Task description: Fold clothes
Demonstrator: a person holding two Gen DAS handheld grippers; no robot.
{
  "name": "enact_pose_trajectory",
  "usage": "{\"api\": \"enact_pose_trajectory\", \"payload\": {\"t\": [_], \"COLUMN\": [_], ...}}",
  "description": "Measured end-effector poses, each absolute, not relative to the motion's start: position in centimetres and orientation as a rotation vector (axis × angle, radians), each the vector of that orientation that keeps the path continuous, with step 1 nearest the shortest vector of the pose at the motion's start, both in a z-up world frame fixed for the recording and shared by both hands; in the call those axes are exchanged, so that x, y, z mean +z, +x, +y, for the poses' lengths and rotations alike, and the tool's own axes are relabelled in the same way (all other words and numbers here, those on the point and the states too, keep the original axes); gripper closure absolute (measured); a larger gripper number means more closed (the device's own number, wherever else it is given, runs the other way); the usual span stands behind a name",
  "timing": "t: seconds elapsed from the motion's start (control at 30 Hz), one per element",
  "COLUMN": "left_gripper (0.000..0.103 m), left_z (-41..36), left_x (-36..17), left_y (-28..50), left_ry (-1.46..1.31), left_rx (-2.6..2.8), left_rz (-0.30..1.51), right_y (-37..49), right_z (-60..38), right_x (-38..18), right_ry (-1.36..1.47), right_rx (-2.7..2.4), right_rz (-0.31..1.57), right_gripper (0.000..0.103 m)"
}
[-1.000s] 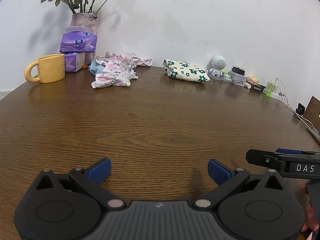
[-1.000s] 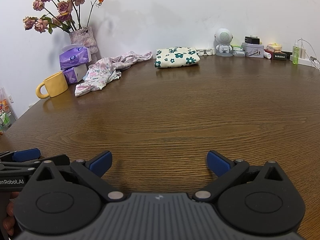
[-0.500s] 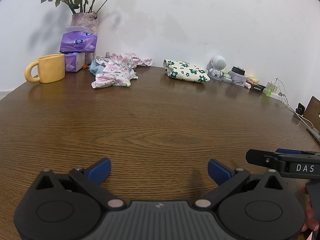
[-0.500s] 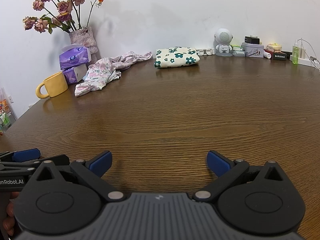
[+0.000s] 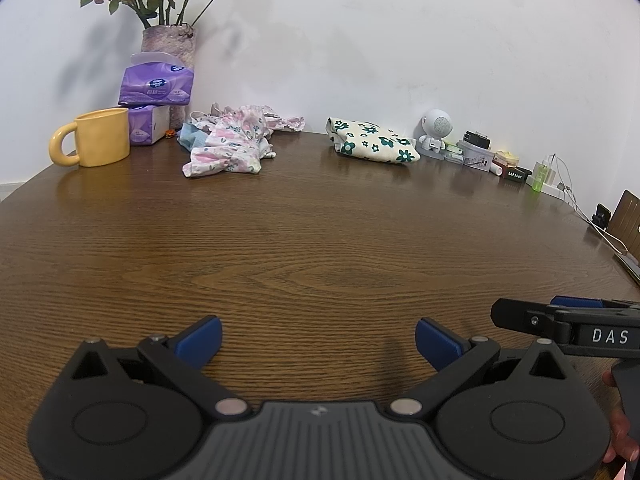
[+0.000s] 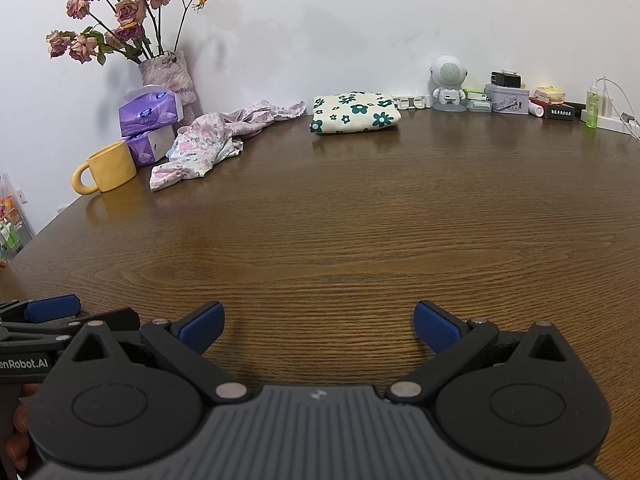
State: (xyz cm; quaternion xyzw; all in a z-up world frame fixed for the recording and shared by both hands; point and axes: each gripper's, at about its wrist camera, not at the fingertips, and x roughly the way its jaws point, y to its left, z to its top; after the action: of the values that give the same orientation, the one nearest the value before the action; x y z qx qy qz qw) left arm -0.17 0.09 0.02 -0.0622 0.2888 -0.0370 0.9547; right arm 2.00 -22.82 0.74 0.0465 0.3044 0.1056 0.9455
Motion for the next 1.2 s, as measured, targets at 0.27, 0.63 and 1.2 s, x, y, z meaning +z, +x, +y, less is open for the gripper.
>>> {"api": "enact_pose_trajectory", "payload": {"t": [0.27, 0.63, 1.2], "left_gripper": [0.0, 0.0, 0.0], "left_z": [0.2, 1.5, 5.8], "left_x": [0.1, 3.4, 8.3], "left_y": [-0.2, 1.5, 15.1], "left_ry": [-0.133, -0.115, -0.048], "left_rx": [-0.076, -0.142, -0.064], "left_rz": [0.585, 0.554, 0.541], "right_y": [1.9, 4.3, 19.7], "right_z": [-22.9, -21.9, -16.0], "right_x": [0.8, 3.7, 12.0], "right_ry": [0.092, 0.069, -0.06], "right_rx": [0.216, 0.336, 0.439], "right_rz": [0.619, 0.654, 0.598], "right_gripper": [0.0, 0.0, 0.0]}}
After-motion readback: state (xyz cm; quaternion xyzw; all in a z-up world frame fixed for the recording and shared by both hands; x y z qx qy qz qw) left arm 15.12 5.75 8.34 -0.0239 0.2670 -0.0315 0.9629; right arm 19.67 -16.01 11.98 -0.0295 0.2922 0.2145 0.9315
